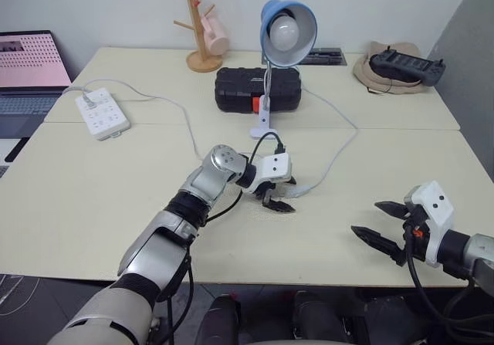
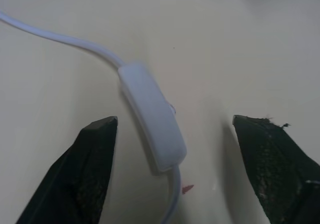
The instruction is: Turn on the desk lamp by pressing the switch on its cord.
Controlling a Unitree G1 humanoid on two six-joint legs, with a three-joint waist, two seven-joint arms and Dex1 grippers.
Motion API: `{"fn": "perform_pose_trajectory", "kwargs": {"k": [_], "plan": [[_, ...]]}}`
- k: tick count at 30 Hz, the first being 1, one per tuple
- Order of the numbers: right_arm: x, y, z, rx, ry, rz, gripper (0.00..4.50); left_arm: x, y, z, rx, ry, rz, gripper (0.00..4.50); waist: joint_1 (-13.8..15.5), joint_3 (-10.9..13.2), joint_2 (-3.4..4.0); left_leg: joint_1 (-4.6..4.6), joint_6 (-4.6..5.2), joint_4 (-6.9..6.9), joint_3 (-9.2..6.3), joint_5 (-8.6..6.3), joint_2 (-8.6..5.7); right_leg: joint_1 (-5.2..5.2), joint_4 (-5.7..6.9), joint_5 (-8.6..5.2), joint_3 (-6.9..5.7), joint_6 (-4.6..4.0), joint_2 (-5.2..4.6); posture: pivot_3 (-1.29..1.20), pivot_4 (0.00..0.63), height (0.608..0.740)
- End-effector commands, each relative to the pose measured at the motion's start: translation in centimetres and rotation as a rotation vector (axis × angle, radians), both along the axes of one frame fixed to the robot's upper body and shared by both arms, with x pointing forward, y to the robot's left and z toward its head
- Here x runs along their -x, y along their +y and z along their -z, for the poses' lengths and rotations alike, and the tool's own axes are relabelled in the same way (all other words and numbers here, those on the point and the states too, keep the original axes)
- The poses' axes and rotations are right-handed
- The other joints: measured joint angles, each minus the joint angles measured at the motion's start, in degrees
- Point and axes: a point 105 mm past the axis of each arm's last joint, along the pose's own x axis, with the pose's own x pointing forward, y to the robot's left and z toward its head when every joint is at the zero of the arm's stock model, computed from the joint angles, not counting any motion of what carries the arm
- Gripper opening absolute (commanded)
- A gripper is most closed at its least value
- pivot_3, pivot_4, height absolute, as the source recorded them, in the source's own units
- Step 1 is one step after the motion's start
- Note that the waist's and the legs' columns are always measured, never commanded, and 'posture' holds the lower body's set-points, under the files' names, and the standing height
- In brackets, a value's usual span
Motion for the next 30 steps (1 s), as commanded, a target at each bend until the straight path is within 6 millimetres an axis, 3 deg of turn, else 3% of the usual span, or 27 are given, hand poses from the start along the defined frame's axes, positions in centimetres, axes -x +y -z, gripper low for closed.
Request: {"fn": "perform_pose_trajectory", "kwargs": {"k": [1, 11, 15, 19, 23, 27, 30], "plan": [[0.1, 0.1, -0.9, 0.011, -0.045, -0.002, 4.5, -0.3, -0.5, -0.8, 0.01, -0.052, 0.022, 2.63, 0.0, 0.0, 0.0, 0.0, 0.0, -0.01, 0.01, 0.0, 0.0, 0.0, 0.0, 0.0, 0.01, 0.0, 0.0, 0.0, 0.15, 0.74], [-0.2, 0.2, -0.7, 0.006, -0.04, -0.01, 4.5, -0.4, -0.2, -1.0, 0.064, -0.013, -0.019, 0.47, 0.0, 0.0, 0.0, 0.0, 0.0, -0.01, -0.02, 0.0, 0.01, 0.0, 0.0, 0.0, -0.01, 0.0, 0.01, 0.0, 0.15, 0.74], [-0.3, 0.6, -0.4, -0.019, -0.03, -0.021, 4.5, -0.4, -0.3, -2.2, 0.151, 0.088, -0.068, 0.4, 0.0, 0.0, 0.0, -0.03, 0.0, -0.01, -0.02, 0.0, 0.0, -0.01, -0.02, 0.0, -0.01, 0.0, 0.0, 0.0, 0.15, 0.74], [-0.3, 2.0, -0.1, -0.105, -0.014, -0.05, 4.5, 0.4, 0.2, -4.9, 0.297, 0.324, -0.117, 0.4, -0.2, 0.0, 0.02, -0.03, 0.0, -0.01, -0.05, 0.0, 0.03, -0.02, -0.01, 0.0, -0.02, 0.0, 0.03, 0.0, 0.15, 0.74], [-1.5, 7.5, -1.9, -0.612, 0.006, -0.086, 4.5, 2.9, 3.7, -9.3, 0.48, 0.741, -0.16, 0.4, -1.3, 0.0, -0.18, 0.01, -0.01, -0.05, -0.14, 0.0, 0.26, -0.03, -0.01, 0.0, -0.03, -0.01, 0.21, 0.0, 0.15, 0.74], [-3.4, 9.9, -4.9, -0.947, 0.028, -0.082, 4.5, 3.8, 5.0, -10.2, 0.546, 0.873, -0.215, 0.4, -1.6, -0.1, 0.19, 0.12, -0.02, -0.15, -0.48, 0.01, 0.46, -0.06, 0.14, -0.04, -0.01, -0.17, 0.19, 0.0, 0.15, 0.74], [-4.1, 10.7, -6.0, -1.059, 0.076, -0.092, 4.5, 4.6, 5.2, -10.7, 0.585, 0.94, -0.228, 0.4, -1.2, -0.2, 0.21, 0.13, -0.03, -0.1, -0.47, 0.02, 0.49, -0.01, 0.14, -0.04, -0.01, -0.17, 0.06, 0.0, 0.15, 0.74]]}}
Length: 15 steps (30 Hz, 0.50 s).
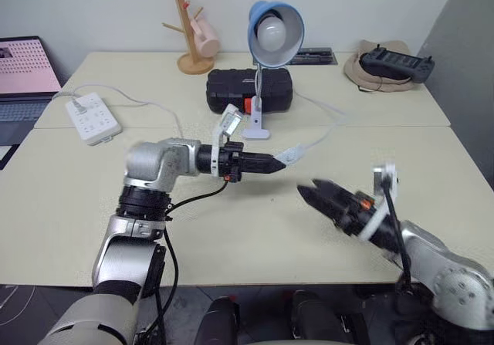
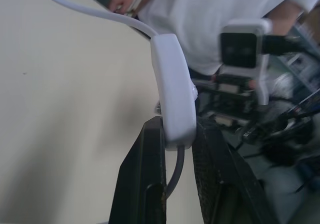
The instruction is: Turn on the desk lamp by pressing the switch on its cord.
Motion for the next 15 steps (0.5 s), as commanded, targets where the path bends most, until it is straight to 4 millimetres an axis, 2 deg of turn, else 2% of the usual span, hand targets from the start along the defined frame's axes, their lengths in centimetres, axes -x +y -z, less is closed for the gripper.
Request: {"fn": "perform_pose_trajectory", "kwargs": {"k": [1, 7, 15], "plan": [[-0.4, 0.7, -1.8, -0.146, 0.036, -0.034, 4.5, 1.3, 0.1, -1.3, 0.069, 0.065, 0.005, 0.4, 0.4, 0.0, -0.01, -0.02, 0.0, 0.02, -0.01, 0.0, -0.05, 0.01, -0.02, 0.0, -0.01, 0.0, -0.04, 0.0, 0.15, 0.74], [-0.5, 2.1, -3.2, -0.208, 0.05, -0.116, 4.5, 2.6, 0.1, -1.0, 0.082, 0.107, 0.003, 0.4, 0.8, 0.0, 0.0, -0.1, 0.0, 0.01, 0.05, 0.0, -0.26, -0.06, -0.06, 0.01, 0.03, 0.02, -0.24, 0.0, 0.15, 0.74], [-0.1, 3.4, -3.2, -0.172, 0.06, -0.193, 4.5, 2.8, 0.2, -1.1, 0.097, 0.117, -0.014, 0.4, 0.8, 0.0, -0.01, -0.05, 0.01, -0.01, 0.08, 0.0, -0.28, -0.06, -0.04, 0.0, 0.03, 0.02, -0.14, 0.0, 0.15, 0.74]]}}
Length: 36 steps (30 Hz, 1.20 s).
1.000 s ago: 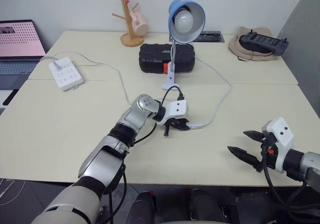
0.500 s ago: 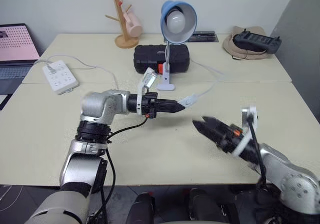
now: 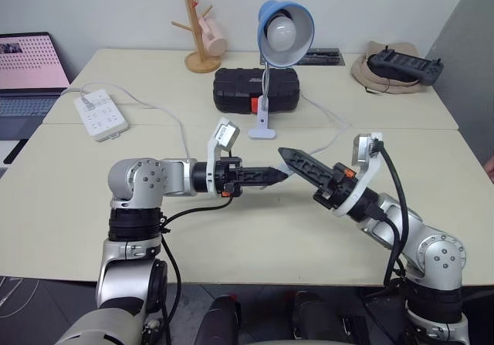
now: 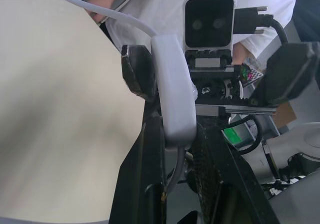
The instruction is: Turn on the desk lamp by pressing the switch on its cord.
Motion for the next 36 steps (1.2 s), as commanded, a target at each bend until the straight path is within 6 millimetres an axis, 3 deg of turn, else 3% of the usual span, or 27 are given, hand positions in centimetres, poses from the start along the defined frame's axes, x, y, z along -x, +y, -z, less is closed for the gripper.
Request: {"fn": "perform_pose_trajectory", "kwargs": {"k": [1, 4, 7, 18, 20, 36], "plan": [[0.49, 0.48, -0.99, -0.023, -0.033, -0.039, 4.5, 0.38, 0.11, -1.17, 0.035, -0.04, 0.006, 0.4, 0.0, 0.0, 0.0, 0.0, 0.0, 0.0, 0.01, 0.0, -0.01, 0.0, -0.01, 0.0, 0.01, 0.0, 0.0, 0.0, 0.15, 0.74], [0.63, 0.7, -0.88, -0.015, -0.033, -0.051, 4.5, 0.39, 0.1, -1.22, 0.038, -0.038, 0.004, 0.4, 0.0, 0.0, 0.0, -0.02, 0.0, -0.01, 0.01, 0.0, 0.0, -0.01, -0.03, 0.0, 0.01, 0.0, -0.01, 0.0, 0.15, 0.74], [0.62, 0.74, -0.86, -0.017, -0.031, -0.051, 4.01, 0.45, 0.05, -1.25, 0.039, -0.039, 0.005, 0.4, 0.1, 0.0, 0.0, -0.02, 0.0, -0.01, 0.01, 0.0, 0.0, -0.01, -0.03, 0.0, 0.0, 0.0, -0.01, 0.0, 0.15, 0.74], [0.53, 0.13, -1.08, -0.053, -0.023, -0.029, 1.24, 0.67, -0.08, -1.37, 0.042, -0.045, 0.015, 0.4, 0.3, 0.0, 0.0, -0.03, 0.0, -0.03, 0.03, 0.0, -0.01, -0.01, -0.06, 0.0, 0.0, 0.0, -0.01, 0.0, 0.15, 0.74], [0.55, 0.12, -1.09, -0.056, -0.021, -0.029, 0.96, 0.69, -0.09, -1.36, 0.043, -0.044, 0.017, 0.4, 0.3, 0.0, 0.0, -0.03, 0.0, -0.03, 0.03, 0.0, -0.01, -0.01, -0.06, 0.0, 0.01, 0.0, 0.0, 0.0, 0.15, 0.74], [0.93, 0.22, -0.67, 0.023, -0.056, -0.035, 0.89, 0.86, -0.06, -1.27, 0.038, -0.052, 0.024, 0.4, 0.3, 0.0, 0.0, -0.04, 0.0, -0.06, 0.03, 0.0, -0.03, -0.02, -0.08, -0.01, 0.0, 0.01, 0.01, 0.0, 0.15, 0.74]]}}
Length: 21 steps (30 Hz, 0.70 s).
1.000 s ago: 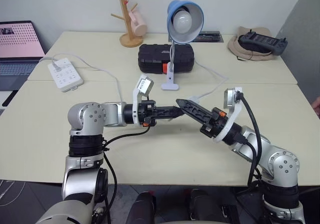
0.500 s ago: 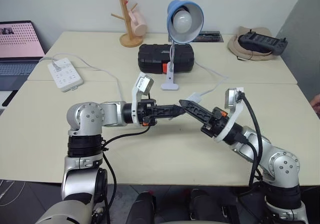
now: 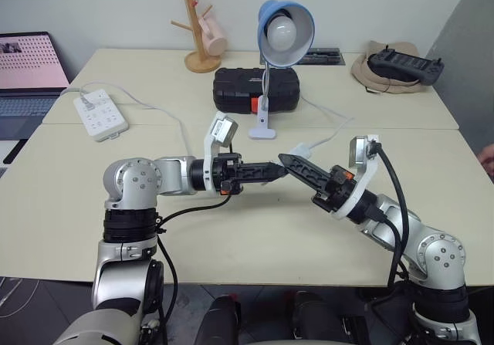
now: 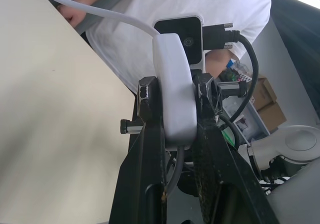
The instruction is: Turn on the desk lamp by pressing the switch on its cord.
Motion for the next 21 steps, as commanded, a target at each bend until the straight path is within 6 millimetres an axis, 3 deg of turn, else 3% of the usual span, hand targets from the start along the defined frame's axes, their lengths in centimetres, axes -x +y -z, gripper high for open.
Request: {"fn": "perform_pose_trajectory", "kwargs": {"k": [1, 2, 8, 21], "plan": [[0.9, 0.2, -0.9, 0.03, -0.067, -0.017, 1.24, 0.3, 0.1, -0.4, -0.008, -0.034, 0.007, 0.4, 0.0, 0.0, 0.0, 0.0, 0.0, 0.0, 0.0, 0.0, 0.0, 0.0, 0.0, 0.0, 0.0, 0.0, 0.0, 0.0, 0.15, 0.74], [1.0, 0.2, -1.0, 0.026, -0.071, -0.022, 1.59, 0.3, 0.1, -0.4, -0.007, -0.034, 0.007, 0.4, 0.0, 0.0, 0.0, -0.01, 0.0, 0.0, 0.0, 0.0, 0.0, 0.0, -0.01, 0.0, 0.01, 0.0, 0.0, 0.0, 0.15, 0.74], [0.8, -0.5, -0.6, 0.032, -0.041, 0.001, 2.73, 0.4, 0.0, -0.5, -0.008, -0.039, 0.014, 0.4, 0.1, 0.0, -0.01, -0.03, 0.0, -0.01, -0.01, 0.0, 0.0, -0.01, -0.03, 0.0, -0.01, 0.0, 0.0, 0.0, 0.15, 0.74], [1.1, -2.3, -0.4, 0.013, -0.008, 0.006, 2.73, 0.5, 0.0, -0.7, -0.006, -0.045, 0.016, 0.4, 0.1, 0.0, -0.03, -0.07, 0.01, -0.01, 0.03, 0.0, -0.01, -0.01, -0.06, 0.0, -0.01, 0.01, 0.0, 0.0, 0.15, 0.74]]}}
